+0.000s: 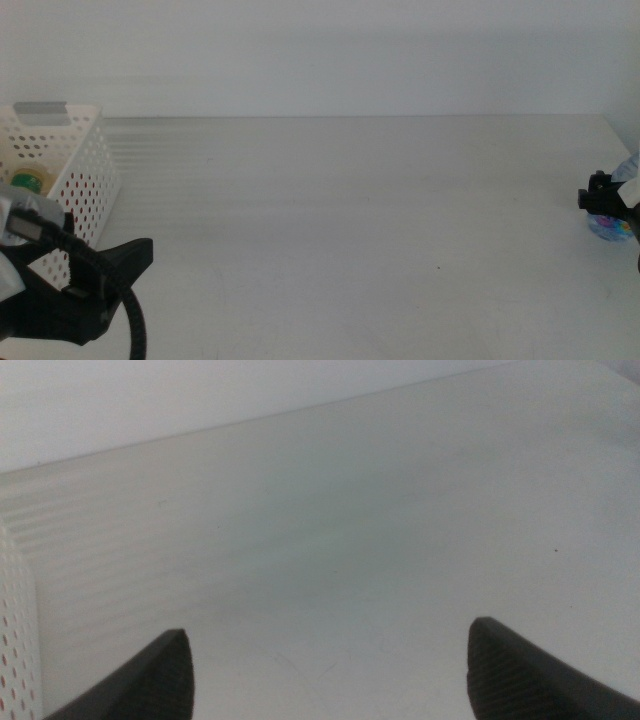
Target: Use arms to grab the bottles and put them into the dustbin to the left of the table.
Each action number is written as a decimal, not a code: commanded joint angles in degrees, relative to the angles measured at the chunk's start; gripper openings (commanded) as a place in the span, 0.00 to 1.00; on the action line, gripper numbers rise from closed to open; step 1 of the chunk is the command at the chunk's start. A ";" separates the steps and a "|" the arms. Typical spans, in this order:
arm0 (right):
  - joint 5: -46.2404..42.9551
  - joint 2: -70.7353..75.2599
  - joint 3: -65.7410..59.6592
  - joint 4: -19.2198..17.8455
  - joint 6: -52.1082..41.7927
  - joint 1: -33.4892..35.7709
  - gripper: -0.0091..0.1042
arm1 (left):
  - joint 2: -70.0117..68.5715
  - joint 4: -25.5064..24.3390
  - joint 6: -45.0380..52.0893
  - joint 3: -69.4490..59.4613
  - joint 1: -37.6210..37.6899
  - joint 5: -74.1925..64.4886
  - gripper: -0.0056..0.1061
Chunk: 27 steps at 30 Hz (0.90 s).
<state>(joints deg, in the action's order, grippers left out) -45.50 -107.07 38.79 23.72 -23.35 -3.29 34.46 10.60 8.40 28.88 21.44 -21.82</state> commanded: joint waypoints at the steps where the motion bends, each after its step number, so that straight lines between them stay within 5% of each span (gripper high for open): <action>1: -4.60 1.70 1.62 -0.73 0.55 -0.41 0.60 | -0.22 0.28 -0.89 1.64 0.21 4.09 0.86; 9: -3.80 1.29 1.62 -2.86 3.91 -0.23 0.08 | -0.22 0.28 -0.89 1.64 0.21 4.17 0.86; 16: 1.84 7.39 5.33 -19.14 14.22 4.99 0.08 | -0.22 0.28 -0.89 1.64 0.21 4.17 0.86; 27: 7.53 3.69 25.86 -45.11 39.42 23.44 0.08 | -0.22 0.28 -0.89 1.64 0.21 4.16 0.86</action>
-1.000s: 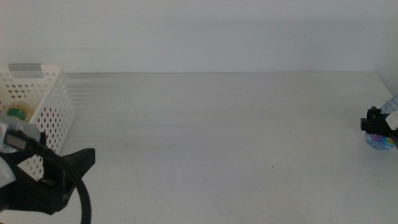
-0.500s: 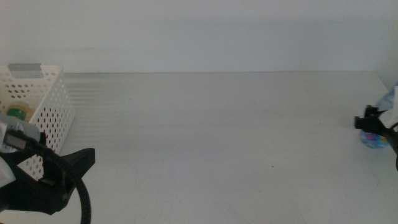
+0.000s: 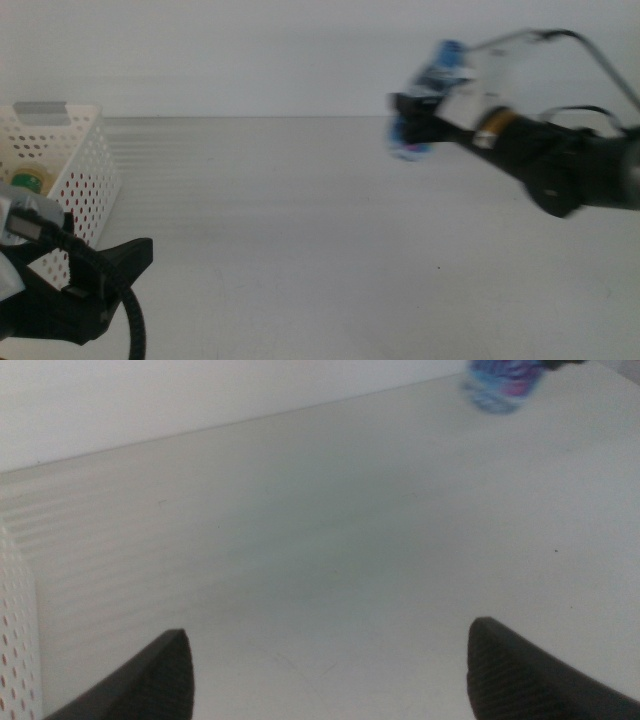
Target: Use arms to grab the bottles and put them into the dustbin to the left of the table.
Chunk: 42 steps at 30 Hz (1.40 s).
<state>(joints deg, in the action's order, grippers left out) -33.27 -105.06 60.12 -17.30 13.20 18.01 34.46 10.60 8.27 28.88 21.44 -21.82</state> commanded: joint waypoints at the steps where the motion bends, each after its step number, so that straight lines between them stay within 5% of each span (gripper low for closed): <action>1: -4.00 0.72 6.17 -6.30 4.01 3.73 0.08 | -0.22 0.28 -0.76 1.64 0.21 4.16 0.86; 6: -0.20 -5.51 14.58 -11.30 5.60 10.29 0.08 | -0.22 0.28 -0.76 1.64 0.21 4.16 0.86; 26: -0.01 -17.50 22.73 -11.40 5.37 16.68 0.10 | -0.22 0.28 -0.76 1.64 0.21 4.16 0.86; 27: 2.00 -16.69 22.73 -11.57 6.97 16.68 0.53 | -0.22 0.28 -0.76 1.64 0.21 4.16 0.86; 31: 8.60 -14.27 22.73 -11.92 13.77 16.63 0.75 | -0.22 0.28 -0.76 1.64 0.21 4.16 0.86; 36: 13.92 -11.40 22.68 -19.71 19.74 16.63 0.81 | -0.22 0.28 -0.76 1.64 0.21 4.16 0.86; 42: 16.86 -6.30 22.68 -37.51 37.57 16.57 0.77 | -0.22 0.28 -0.76 1.64 0.21 4.16 0.86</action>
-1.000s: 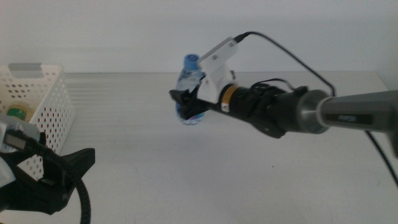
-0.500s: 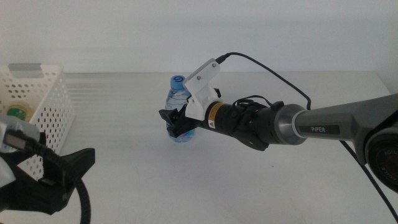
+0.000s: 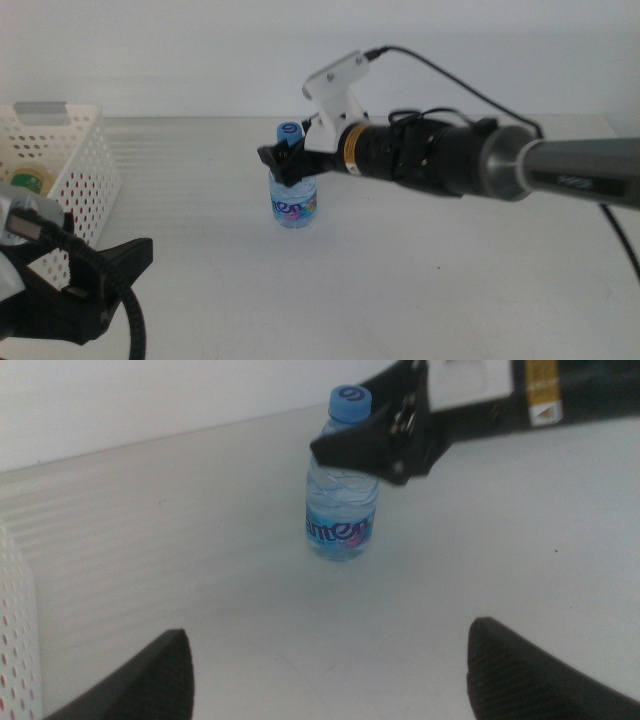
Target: Use arms to grab the bottles and put them into the dustbin to the left of the table.
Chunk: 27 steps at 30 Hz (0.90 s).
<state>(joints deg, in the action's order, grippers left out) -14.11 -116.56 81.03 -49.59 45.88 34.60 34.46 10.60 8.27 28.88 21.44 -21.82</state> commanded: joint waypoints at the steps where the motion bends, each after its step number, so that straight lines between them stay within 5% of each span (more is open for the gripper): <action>1: -2.29 6.30 1.77 -9.16 8.78 -0.09 0.76 | -0.22 0.28 -0.76 1.64 0.21 4.16 0.86; 9: -5.95 16.73 -1.87 -43.57 41.73 -0.15 0.74 | -0.22 0.28 -0.76 1.64 0.21 4.16 0.86; 12: -7.16 21.71 -5.28 -53.67 51.75 -0.15 0.74 | -0.22 0.28 -0.76 1.64 0.21 4.16 0.86; 27: -7.31 43.72 -18.61 -54.79 57.53 -0.09 0.74 | -0.22 0.28 -0.76 1.64 0.21 4.16 0.86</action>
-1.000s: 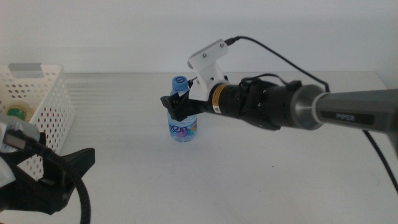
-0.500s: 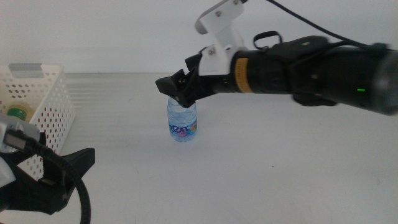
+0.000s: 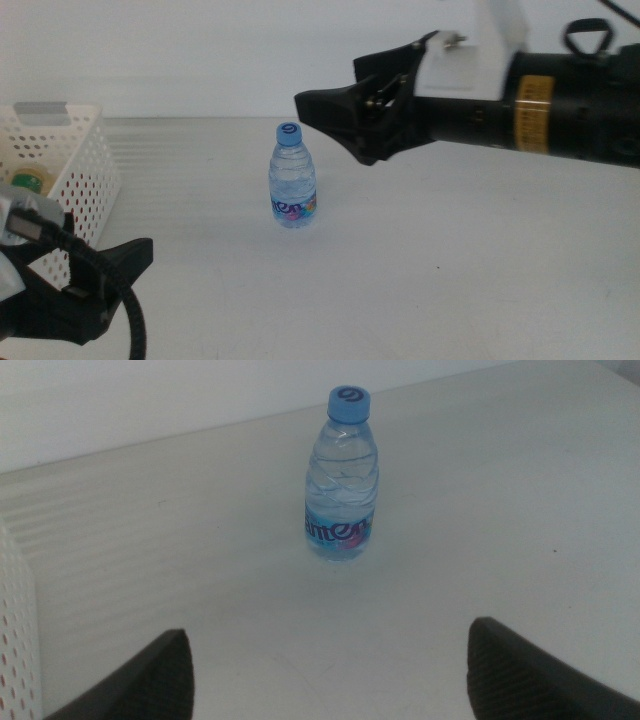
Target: Use arms to grab the bottles and put them into the dustbin to the left of the table.
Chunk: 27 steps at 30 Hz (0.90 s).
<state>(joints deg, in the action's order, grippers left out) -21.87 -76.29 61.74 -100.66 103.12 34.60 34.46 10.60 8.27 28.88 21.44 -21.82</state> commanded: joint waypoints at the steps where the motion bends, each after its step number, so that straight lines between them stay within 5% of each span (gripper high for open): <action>1: 0.25 4.25 -0.01 -3.71 0.29 -0.04 0.74 | -0.22 0.28 -0.76 1.64 0.21 4.16 0.86; 4: -3.12 6.93 -2.77 -2.85 0.29 -0.04 0.73 | -0.22 0.28 -0.76 1.64 0.21 4.16 0.86; 7: -3.18 10.80 -8.24 6.44 -6.11 -0.04 0.73 | -0.22 0.28 -0.76 1.64 0.21 4.16 0.86; 10: 0.77 15.34 -14.79 21.74 -23.33 -0.04 0.73 | -0.22 0.28 -0.76 1.64 0.21 4.16 0.86; 13: 6.43 20.06 -20.59 40.92 -42.55 0.10 0.73 | -0.22 0.28 -0.76 1.64 0.21 4.16 0.86; 21: 31.95 28.77 -25.05 88.04 -93.57 0.10 0.73 | -0.22 0.28 -0.76 1.64 0.21 4.16 0.86; 24: 33.64 30.60 -25.70 98.42 -106.97 0.10 0.73 | -0.22 0.28 -0.76 1.64 0.21 4.16 0.86; 27: 33.36 31.73 -26.46 99.65 -108.70 0.10 0.72 | -0.22 0.28 -0.76 1.64 0.21 4.16 0.86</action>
<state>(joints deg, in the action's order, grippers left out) 15.19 -45.52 33.92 -2.60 -2.26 34.72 34.46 10.60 8.27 28.88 21.44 -21.82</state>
